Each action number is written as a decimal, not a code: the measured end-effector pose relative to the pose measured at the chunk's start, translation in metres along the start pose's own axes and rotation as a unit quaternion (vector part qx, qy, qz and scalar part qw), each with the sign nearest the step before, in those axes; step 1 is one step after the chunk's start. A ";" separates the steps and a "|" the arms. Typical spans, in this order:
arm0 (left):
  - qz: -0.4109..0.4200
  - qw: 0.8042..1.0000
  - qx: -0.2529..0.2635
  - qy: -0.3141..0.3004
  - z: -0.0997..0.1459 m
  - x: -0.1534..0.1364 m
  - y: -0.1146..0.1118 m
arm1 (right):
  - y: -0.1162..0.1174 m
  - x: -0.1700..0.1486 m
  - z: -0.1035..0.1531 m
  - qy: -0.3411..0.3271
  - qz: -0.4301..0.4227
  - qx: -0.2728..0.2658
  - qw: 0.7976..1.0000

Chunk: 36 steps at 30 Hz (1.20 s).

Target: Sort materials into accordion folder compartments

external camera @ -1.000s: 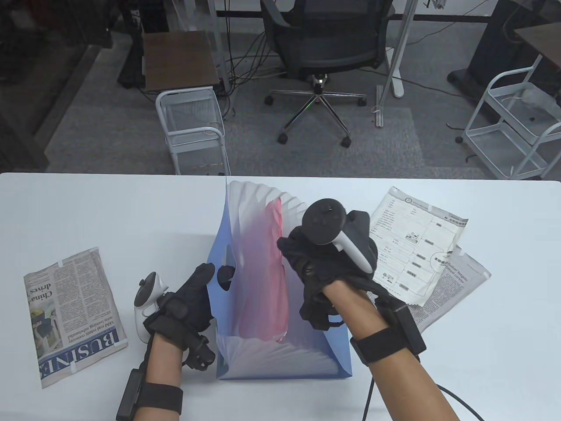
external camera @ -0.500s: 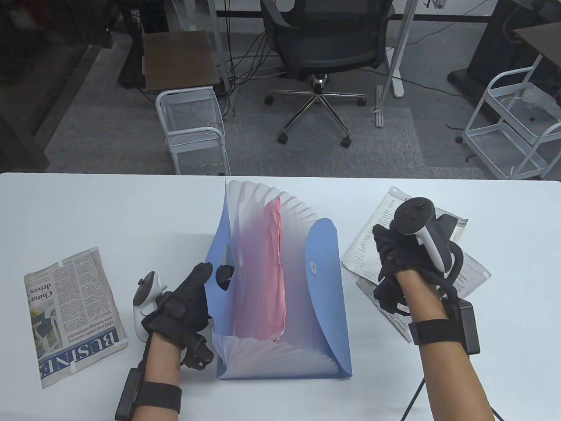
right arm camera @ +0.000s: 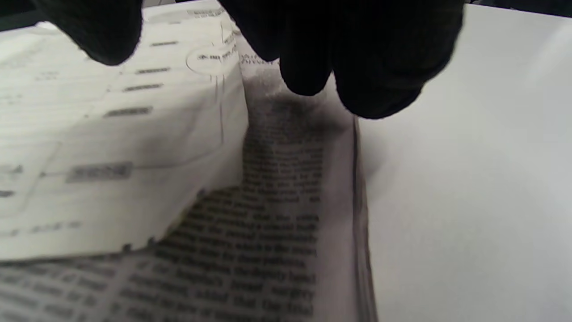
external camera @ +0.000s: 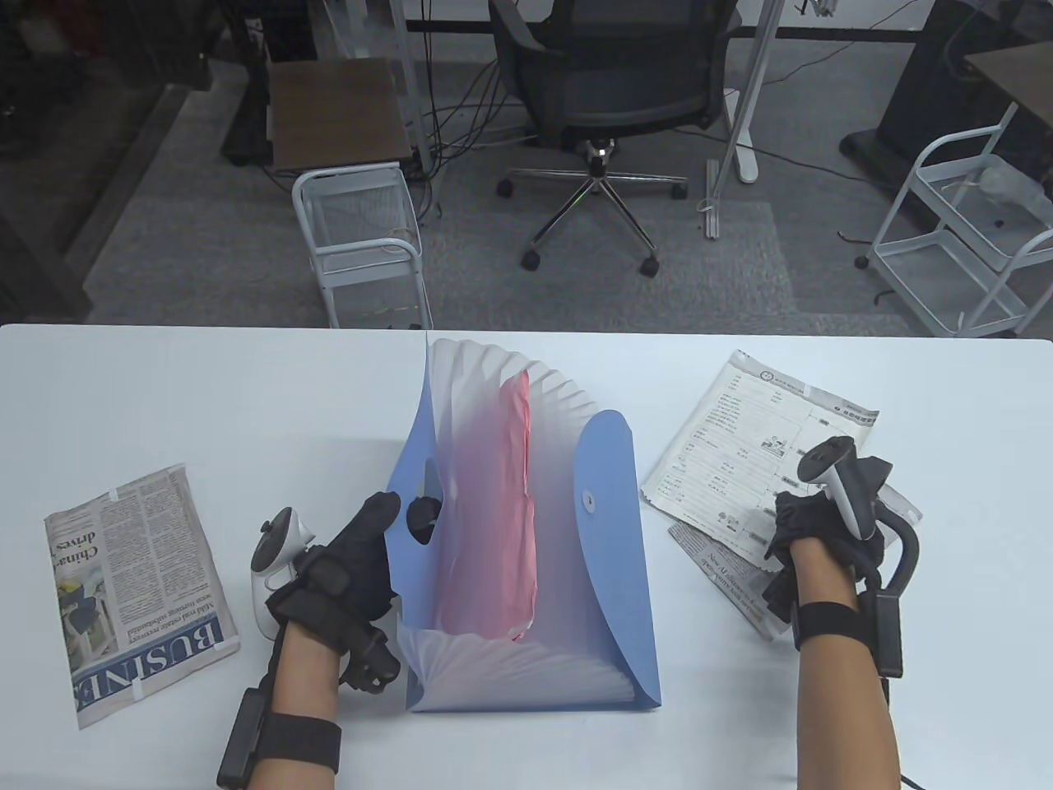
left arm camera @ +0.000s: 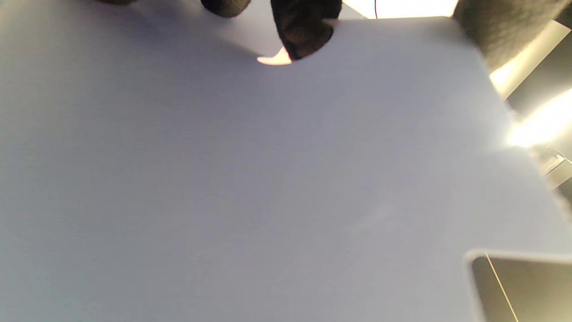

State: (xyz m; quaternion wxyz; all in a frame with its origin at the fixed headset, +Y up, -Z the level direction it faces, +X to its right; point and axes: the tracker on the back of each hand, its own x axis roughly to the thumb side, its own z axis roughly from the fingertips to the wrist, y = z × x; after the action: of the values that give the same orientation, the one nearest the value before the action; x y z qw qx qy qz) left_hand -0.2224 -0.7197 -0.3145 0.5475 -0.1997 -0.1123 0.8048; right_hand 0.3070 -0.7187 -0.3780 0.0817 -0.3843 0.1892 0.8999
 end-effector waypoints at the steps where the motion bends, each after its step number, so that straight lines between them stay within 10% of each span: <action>1: -0.001 1.000 -0.001 0.000 0.000 0.000 0.000 | 0.005 0.000 -0.002 0.005 0.010 0.000 1.000; 23: -0.004 1.000 -0.005 0.003 -0.002 -0.001 -0.001 | 0.007 0.004 -0.004 0.022 0.015 -0.051 0.998; 30: -0.001 1.000 -0.005 0.002 -0.003 -0.002 -0.001 | -0.032 -0.002 0.011 -0.077 -0.088 -0.094 0.989; 36: 0.001 1.000 -0.002 0.000 -0.002 -0.002 -0.001 | -0.080 -0.011 0.047 -0.184 -0.255 -0.125 0.941</action>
State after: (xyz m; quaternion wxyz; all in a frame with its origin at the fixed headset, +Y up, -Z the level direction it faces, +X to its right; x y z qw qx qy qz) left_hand -0.2201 -0.7213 -0.3157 0.5460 -0.2009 -0.1142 0.8053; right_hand 0.3068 -0.6264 -0.3629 0.2934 -0.2549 -0.0473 0.9202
